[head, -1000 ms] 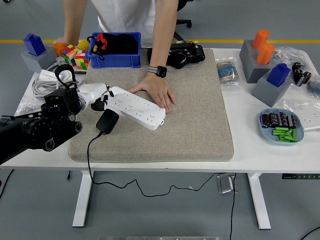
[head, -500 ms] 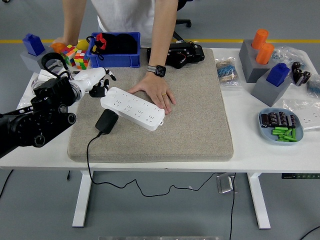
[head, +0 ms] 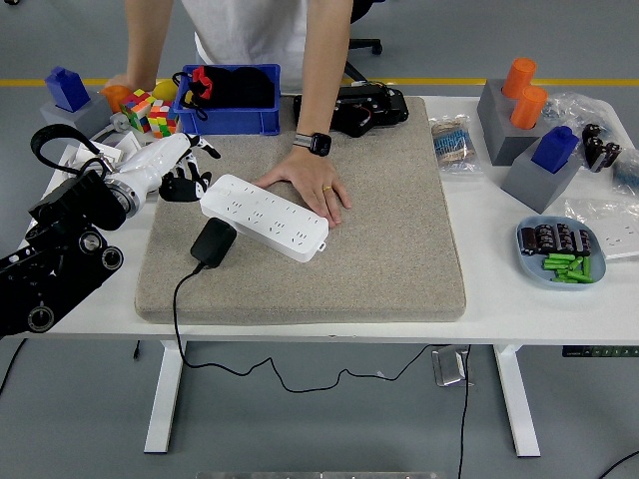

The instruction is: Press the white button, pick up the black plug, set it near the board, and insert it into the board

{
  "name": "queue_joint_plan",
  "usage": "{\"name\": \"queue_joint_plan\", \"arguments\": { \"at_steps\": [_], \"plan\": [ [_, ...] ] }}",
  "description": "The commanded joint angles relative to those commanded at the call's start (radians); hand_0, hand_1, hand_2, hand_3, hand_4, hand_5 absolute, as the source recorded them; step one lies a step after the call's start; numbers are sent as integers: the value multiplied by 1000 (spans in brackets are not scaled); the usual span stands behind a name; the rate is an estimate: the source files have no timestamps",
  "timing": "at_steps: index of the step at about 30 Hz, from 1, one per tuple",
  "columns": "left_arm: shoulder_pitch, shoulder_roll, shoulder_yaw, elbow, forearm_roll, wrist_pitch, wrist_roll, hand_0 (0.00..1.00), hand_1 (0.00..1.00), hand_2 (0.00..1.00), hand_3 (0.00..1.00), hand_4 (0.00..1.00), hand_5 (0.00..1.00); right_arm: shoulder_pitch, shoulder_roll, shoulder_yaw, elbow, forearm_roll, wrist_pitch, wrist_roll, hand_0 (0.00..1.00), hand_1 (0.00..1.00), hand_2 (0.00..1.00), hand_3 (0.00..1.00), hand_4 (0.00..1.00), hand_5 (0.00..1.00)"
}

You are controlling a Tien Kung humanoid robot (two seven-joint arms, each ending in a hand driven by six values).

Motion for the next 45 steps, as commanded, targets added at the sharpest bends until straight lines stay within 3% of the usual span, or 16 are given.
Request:
{"name": "queue_joint_plan", "arguments": {
  "at_steps": [4,5,10,11,16,17,22,23,28,29,34,35,45],
  "plan": [
    [76,1,-43,-48,13,29,-8,566,728,690,765,819,183,-1,-1,1,1,-1,0,0,805,718,715,668,725,490],
    [93,-1,-53,-56,19,37,-10,802,843,794,844,973,475,-1,0,1,1,-1,0,0,805,718,715,668,725,490],
    [159,-13,-93,-97,41,69,4,802,843,794,844,973,475,-1,2,1,0,-2,0,0,805,718,715,668,725,490],
    [173,-18,-100,-104,42,73,10,862,906,867,920,998,633,-2,2,1,0,-2,1,0,805,718,715,668,725,490],
    [225,-38,-121,-128,49,89,31,862,906,867,920,998,633,1,1,0,3,-2,1,0,805,718,715,668,725,490],
    [236,-43,-125,-131,53,93,34,885,921,894,933,998,700,1,0,0,4,-2,1,1,805,718,715,668,725,490],
    [289,-75,-137,-122,102,138,21,885,921,894,933,998,700,-1,0,-3,3,-3,2,0,805,718,715,668,725,490],
    [294,-80,-137,-117,115,146,18,877,909,873,913,998,599,-1,1,-4,3,-3,2,0,805,718,715,668,726,489],
    [302,-90,-111,-94,173,197,8,877,909,873,913,998,599,-1,-2,-10,2,-4,2,0,805,718,715,668,726,489],
    [302,-92,-109,-91,184,201,9,850,867,842,884,998,355,0,-3,-11,3,-3,2,0,805,718,715,668,725,489],
    [297,-101,-92,-62,235,211,19,850,867,842,884,998,355,6,-7,-17,4,-2,2,1,805,718,715,668,725,489],
    [296,-102,-88,-56,240,213,19,823,833,819,845,984,267,7,-8,-17,4,-1,2,1,805,718,715,668,726,489],
    [278,-115,-57,-2,232,235,-2,800,816,804,836,981,255,8,-12,-27,3,0,2,1,805,718,715,668,726,488]
  ]
}}
